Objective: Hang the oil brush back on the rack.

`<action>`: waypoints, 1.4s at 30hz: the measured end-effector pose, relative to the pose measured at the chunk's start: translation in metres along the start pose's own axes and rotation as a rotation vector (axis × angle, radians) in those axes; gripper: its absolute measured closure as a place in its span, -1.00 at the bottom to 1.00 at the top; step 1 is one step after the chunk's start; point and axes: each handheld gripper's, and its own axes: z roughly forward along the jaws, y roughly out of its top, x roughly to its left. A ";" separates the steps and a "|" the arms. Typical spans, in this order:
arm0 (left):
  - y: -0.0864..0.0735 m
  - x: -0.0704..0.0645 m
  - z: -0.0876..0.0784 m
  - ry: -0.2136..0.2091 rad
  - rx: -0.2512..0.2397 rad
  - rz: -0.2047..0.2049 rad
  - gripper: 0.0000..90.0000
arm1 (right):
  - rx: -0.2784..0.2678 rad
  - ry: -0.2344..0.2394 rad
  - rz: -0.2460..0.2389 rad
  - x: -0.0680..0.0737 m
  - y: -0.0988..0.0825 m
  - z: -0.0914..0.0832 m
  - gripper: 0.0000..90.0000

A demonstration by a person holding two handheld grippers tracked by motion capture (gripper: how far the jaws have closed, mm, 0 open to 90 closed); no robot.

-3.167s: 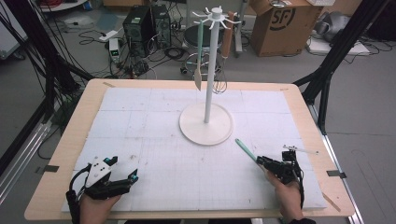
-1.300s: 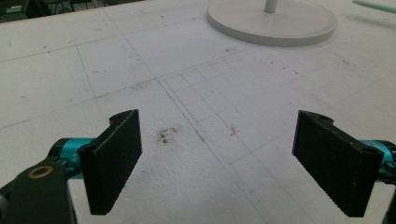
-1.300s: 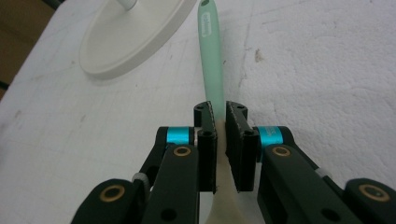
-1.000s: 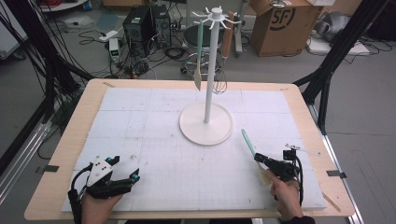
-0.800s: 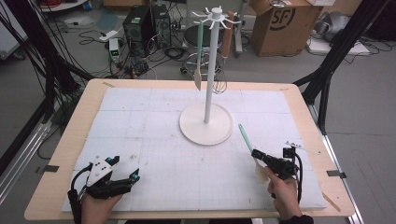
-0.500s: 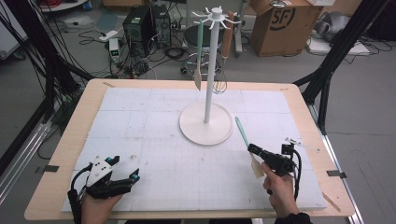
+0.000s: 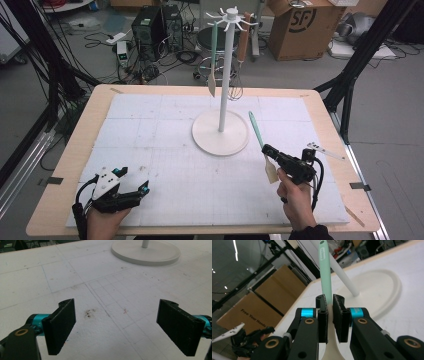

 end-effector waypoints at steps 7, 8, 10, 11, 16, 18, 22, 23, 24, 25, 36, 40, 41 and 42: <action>0.000 0.001 0.001 0.002 0.007 -0.002 -0.66 | -0.057 0.052 -0.023 0.015 0.013 0.003 0.86; -0.001 0.000 0.001 -0.001 0.008 -0.006 -0.66 | -0.062 0.062 -0.026 0.017 0.015 0.004 0.86; -0.001 0.001 0.002 -0.001 0.010 -0.004 -0.67 | -0.080 0.071 -0.036 0.022 0.019 0.006 0.86; -0.001 0.000 0.002 -0.001 0.009 -0.006 -0.67 | -0.083 0.082 -0.037 0.024 0.022 0.006 0.86; -0.001 0.001 0.001 -0.003 0.009 -0.006 -0.67 | -0.106 0.115 -0.042 0.035 0.032 0.010 0.86; -0.001 0.001 0.001 -0.004 0.010 -0.004 -0.67 | -0.120 0.132 -0.039 0.040 0.036 0.011 0.86; -0.001 0.001 0.001 -0.004 0.009 -0.003 -0.67 | -0.137 0.165 -0.053 0.048 0.043 0.015 0.86; -0.001 0.001 0.001 -0.004 0.009 -0.003 -0.67 | -0.146 0.166 -0.054 0.050 0.044 0.016 0.86; -0.001 0.001 0.001 -0.004 0.008 -0.003 -0.67 | -0.149 0.177 -0.049 0.052 0.046 0.017 0.86; -0.001 0.001 0.001 -0.002 0.008 -0.003 -0.67 | -0.155 0.186 -0.050 0.054 0.048 0.018 0.86; -0.001 0.002 0.000 -0.001 0.007 -0.007 -0.67 | -0.199 0.226 -0.083 0.069 0.065 0.023 0.86; -0.001 0.002 0.000 0.000 0.008 -0.006 -0.67 | -0.222 0.241 -0.091 0.075 0.072 0.023 0.86; -0.001 0.002 0.000 0.000 0.008 -0.007 -0.67 | -0.225 0.249 -0.096 0.077 0.074 0.024 0.86; -0.001 0.002 0.000 0.000 0.008 -0.007 -0.68 | -0.234 0.252 -0.100 0.079 0.076 0.025 0.86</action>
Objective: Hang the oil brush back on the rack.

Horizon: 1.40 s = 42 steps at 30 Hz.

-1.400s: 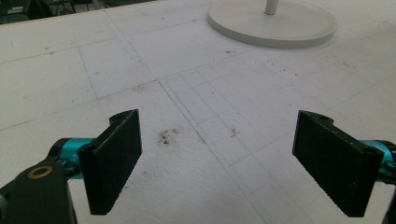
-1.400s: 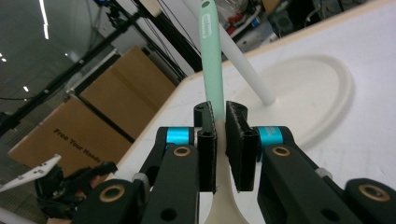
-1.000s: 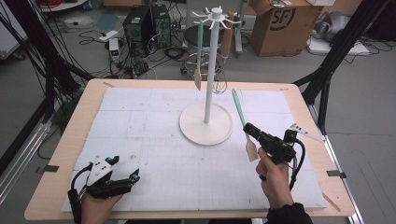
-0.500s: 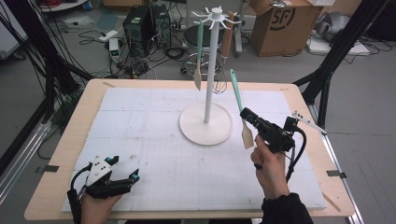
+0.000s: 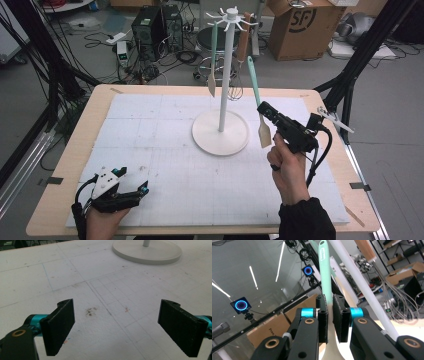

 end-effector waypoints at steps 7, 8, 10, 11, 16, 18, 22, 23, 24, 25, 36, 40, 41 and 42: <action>0.000 0.001 0.000 0.001 -0.001 -0.002 -0.67 | -0.025 0.032 -0.020 0.009 0.012 0.011 0.86; 0.000 0.001 -0.001 0.002 0.002 -0.001 -0.67 | -0.029 0.028 -0.024 0.010 0.013 0.013 0.86; 0.000 0.002 -0.001 0.002 0.001 0.001 -0.67 | -0.034 0.033 -0.023 0.011 0.016 0.014 0.86; 0.000 0.002 -0.001 0.003 0.001 -0.001 -0.67 | -0.039 0.033 -0.023 0.011 0.017 0.015 0.86; 0.000 0.002 -0.001 0.002 0.000 -0.002 -0.67 | -0.048 0.033 -0.032 0.013 0.024 0.020 0.86; -0.001 0.002 -0.001 0.003 -0.001 -0.003 -0.67 | -0.049 0.033 -0.034 0.014 0.027 0.022 0.86; -0.001 0.003 -0.001 0.005 -0.001 -0.003 -0.67 | -0.048 0.039 -0.032 0.015 0.031 0.027 0.86; -0.001 0.003 -0.001 0.007 -0.002 -0.007 -0.67 | -0.048 0.035 -0.036 0.015 0.032 0.028 0.86; -0.001 0.003 -0.002 0.008 -0.002 -0.008 -0.67 | -0.049 0.029 -0.039 0.015 0.032 0.029 0.86; -0.001 0.003 -0.002 0.007 -0.003 -0.009 -0.67 | -0.049 0.031 -0.045 0.015 0.033 0.031 0.86; -0.001 0.005 -0.004 0.010 -0.006 -0.014 -0.67 | -0.037 0.003 -0.043 0.011 0.035 0.040 0.86; -0.001 0.005 -0.004 0.010 -0.007 -0.015 -0.67 | -0.029 -0.002 -0.039 0.010 0.035 0.044 0.86; -0.001 0.005 -0.004 0.010 -0.006 -0.013 -0.67 | -0.026 -0.005 -0.041 0.009 0.035 0.045 0.86; -0.001 0.005 -0.004 0.009 -0.006 -0.014 -0.67 | -0.026 -0.008 -0.038 0.009 0.035 0.046 0.86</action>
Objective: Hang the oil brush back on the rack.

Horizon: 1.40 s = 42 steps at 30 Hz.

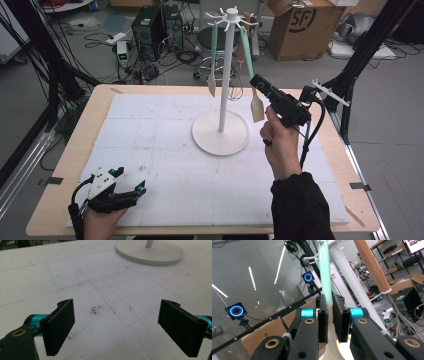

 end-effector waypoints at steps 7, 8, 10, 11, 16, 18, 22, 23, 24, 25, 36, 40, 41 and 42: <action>0.000 0.000 -0.001 0.003 -0.003 -0.004 -0.67 | 0.010 -0.011 0.000 -0.003 -0.003 0.005 0.85; 0.000 0.000 -0.001 0.002 -0.002 -0.004 -0.67 | 0.011 -0.012 -0.001 -0.003 -0.003 0.006 0.85; 0.000 0.000 -0.001 0.002 -0.004 -0.006 -0.67 | 0.019 -0.019 0.002 -0.003 -0.003 0.006 0.85; 0.000 0.001 -0.002 0.001 -0.003 -0.003 -0.67 | 0.021 -0.020 0.003 -0.004 -0.003 0.006 0.85; 0.000 0.001 -0.002 0.005 -0.003 -0.002 -0.67 | 0.030 -0.023 -0.002 -0.004 -0.004 0.008 0.85; 0.000 0.001 -0.002 0.007 -0.002 -0.002 -0.67 | 0.030 -0.026 -0.001 -0.004 -0.004 0.009 0.85; 0.000 0.001 -0.002 0.005 -0.002 -0.001 -0.67 | 0.025 -0.042 -0.006 -0.005 -0.004 0.008 0.80; 0.000 0.001 -0.002 0.006 -0.003 -0.002 -0.67 | 0.020 -0.052 -0.014 -0.005 -0.004 0.008 0.67; 0.000 0.001 -0.002 0.007 -0.003 -0.002 -0.67 | 0.011 -0.070 -0.023 -0.005 -0.003 0.008 0.49; 0.000 0.001 -0.002 0.006 -0.003 -0.002 -0.67 | 0.008 -0.081 -0.029 -0.005 -0.003 0.007 0.40; 0.000 0.000 -0.002 0.002 -0.002 -0.002 -0.67 | 0.126 -0.232 -0.165 -0.002 -0.021 -0.009 -0.19; 0.000 -0.002 -0.002 0.000 -0.003 -0.001 -0.67 | 0.145 -0.221 -0.158 -0.008 -0.035 -0.018 -0.27; 0.001 -0.002 -0.002 0.000 -0.006 0.000 -0.67 | 0.153 -0.222 -0.146 -0.010 -0.038 -0.021 -0.28; 0.000 -0.002 -0.002 -0.001 -0.006 0.001 -0.67 | 0.153 -0.226 -0.138 -0.011 -0.041 -0.023 -0.28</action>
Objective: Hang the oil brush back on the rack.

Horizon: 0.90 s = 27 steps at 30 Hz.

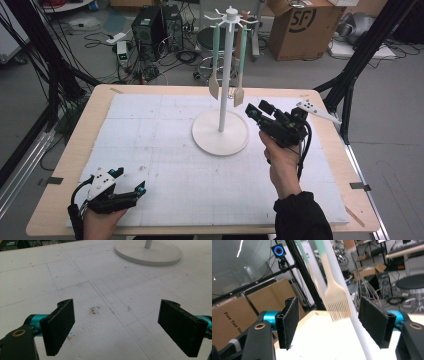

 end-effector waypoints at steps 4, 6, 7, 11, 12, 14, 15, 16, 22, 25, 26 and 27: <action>0.000 0.001 0.000 0.001 0.004 0.004 -0.67 | 0.009 0.000 0.013 -0.004 -0.012 -0.009 -0.29; 0.000 0.000 0.000 0.002 0.003 0.002 -0.67 | 0.014 0.005 0.022 -0.006 -0.017 -0.014 -0.30; 0.000 0.000 0.000 0.001 0.002 0.002 -0.67 | 0.016 0.000 0.023 -0.007 -0.020 -0.017 -0.31; 0.000 -0.001 0.000 -0.001 0.002 0.005 -0.67 | 0.038 -0.024 0.011 -0.010 -0.030 -0.028 -0.34; 0.000 -0.001 0.000 -0.002 0.001 0.004 -0.67 | 0.042 -0.028 0.015 -0.011 -0.033 -0.031 -0.35; 0.001 -0.001 0.000 -0.004 0.001 0.004 -0.67 | 0.044 -0.033 0.027 -0.015 -0.040 -0.036 -0.35; 0.001 -0.001 0.000 -0.005 0.004 0.007 -0.67 | 0.052 -0.042 0.030 -0.016 -0.043 -0.038 -0.36; 0.000 -0.001 0.000 -0.004 0.002 0.004 -0.67 | 0.050 -0.044 0.034 -0.018 -0.046 -0.040 -0.36; 0.001 -0.002 0.001 -0.007 0.003 0.006 -0.67 | 0.066 -0.048 0.059 -0.026 -0.062 -0.050 -0.35; 0.001 -0.002 0.001 -0.005 0.002 0.004 -0.67 | 0.085 -0.050 0.066 -0.029 -0.070 -0.053 -0.35; 0.001 -0.002 0.001 -0.006 0.001 0.004 -0.67 | 0.093 -0.051 0.065 -0.029 -0.074 -0.054 -0.35; 0.001 -0.002 0.001 -0.006 0.000 0.004 -0.67 | 0.099 -0.051 0.065 -0.029 -0.076 -0.055 -0.34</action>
